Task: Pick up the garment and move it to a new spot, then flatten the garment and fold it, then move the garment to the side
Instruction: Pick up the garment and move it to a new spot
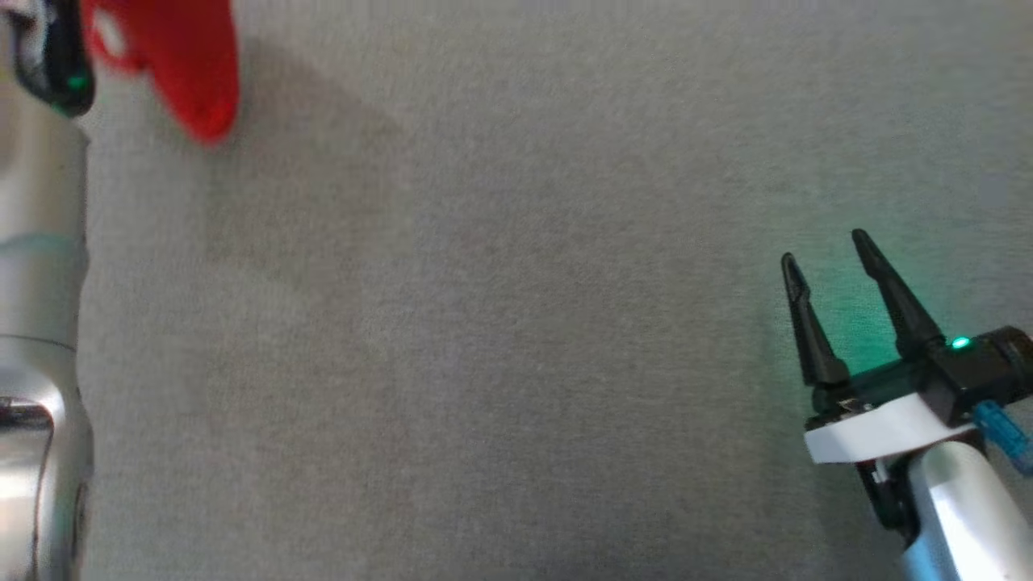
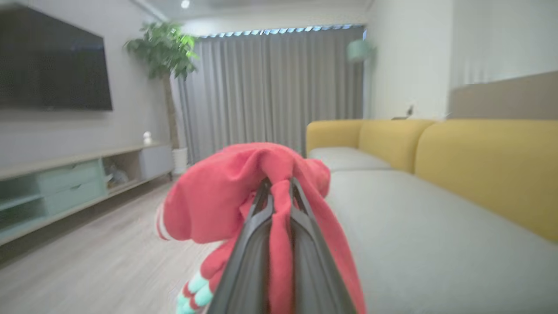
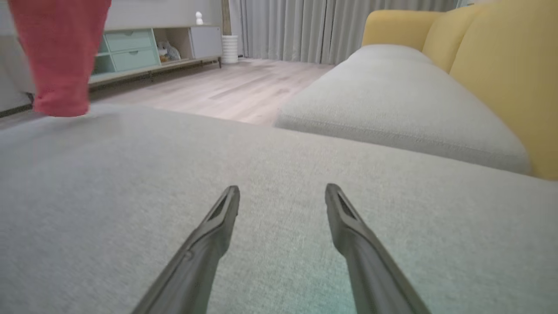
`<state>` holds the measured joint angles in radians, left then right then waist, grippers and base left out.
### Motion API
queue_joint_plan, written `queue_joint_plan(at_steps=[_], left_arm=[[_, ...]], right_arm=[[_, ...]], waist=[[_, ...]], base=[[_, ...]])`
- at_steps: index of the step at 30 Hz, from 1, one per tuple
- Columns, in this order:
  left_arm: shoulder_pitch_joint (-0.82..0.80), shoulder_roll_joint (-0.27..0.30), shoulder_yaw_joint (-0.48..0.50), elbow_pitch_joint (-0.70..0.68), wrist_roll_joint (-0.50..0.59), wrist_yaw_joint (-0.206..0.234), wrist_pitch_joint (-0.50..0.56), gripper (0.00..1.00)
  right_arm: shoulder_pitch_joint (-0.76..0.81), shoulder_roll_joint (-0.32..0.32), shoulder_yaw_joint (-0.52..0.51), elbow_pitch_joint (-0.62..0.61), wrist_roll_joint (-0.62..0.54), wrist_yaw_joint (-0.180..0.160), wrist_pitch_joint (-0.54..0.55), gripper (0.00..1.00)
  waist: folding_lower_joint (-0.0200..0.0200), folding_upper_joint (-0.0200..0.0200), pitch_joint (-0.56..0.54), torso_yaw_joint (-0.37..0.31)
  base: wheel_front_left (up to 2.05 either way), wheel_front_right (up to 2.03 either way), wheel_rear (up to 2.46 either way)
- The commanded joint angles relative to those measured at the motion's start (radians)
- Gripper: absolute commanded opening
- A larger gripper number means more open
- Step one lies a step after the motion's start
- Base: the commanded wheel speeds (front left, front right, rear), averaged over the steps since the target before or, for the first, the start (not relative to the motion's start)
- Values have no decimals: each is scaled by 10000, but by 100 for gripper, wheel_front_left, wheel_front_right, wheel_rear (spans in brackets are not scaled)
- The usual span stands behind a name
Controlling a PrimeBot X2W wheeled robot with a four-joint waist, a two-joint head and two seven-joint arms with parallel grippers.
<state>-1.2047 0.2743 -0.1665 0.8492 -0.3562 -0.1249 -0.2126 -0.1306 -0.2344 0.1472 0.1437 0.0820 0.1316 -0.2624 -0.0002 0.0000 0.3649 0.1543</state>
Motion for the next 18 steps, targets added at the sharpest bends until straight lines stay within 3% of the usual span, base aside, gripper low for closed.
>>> queue_joint_plan(at_steps=[1, 6, 11, 18], left_arm=[[-413, 630, -316, -829, -175, -55, -37, 0], [-194, 699, -1761, -2465, -596, -56, 134, 0], [1086, 475, -3448, -3764, -462, -56, 25, 0], [4036, -318, -5103, -4000, 32, -34, -400, 0]], right_arm=[[71, 70, 157, -250, 53, -9, 6, 100], [120, 606, 361, -203, 121, -9, 6, 100], [187, 988, 459, -229, 169, -9, 6, 100], [215, 1289, 601, -148, 275, -9, 6, 100]], waist=[[2, 0, -859, -683], [2, 0, -1384, -1416], [2, 0, -1483, -2076], [2, 0, -1423, -2821]], base=[[0, 0, 0], [0, 0, 0], [0, 0, 0], [0, 0, 0]])
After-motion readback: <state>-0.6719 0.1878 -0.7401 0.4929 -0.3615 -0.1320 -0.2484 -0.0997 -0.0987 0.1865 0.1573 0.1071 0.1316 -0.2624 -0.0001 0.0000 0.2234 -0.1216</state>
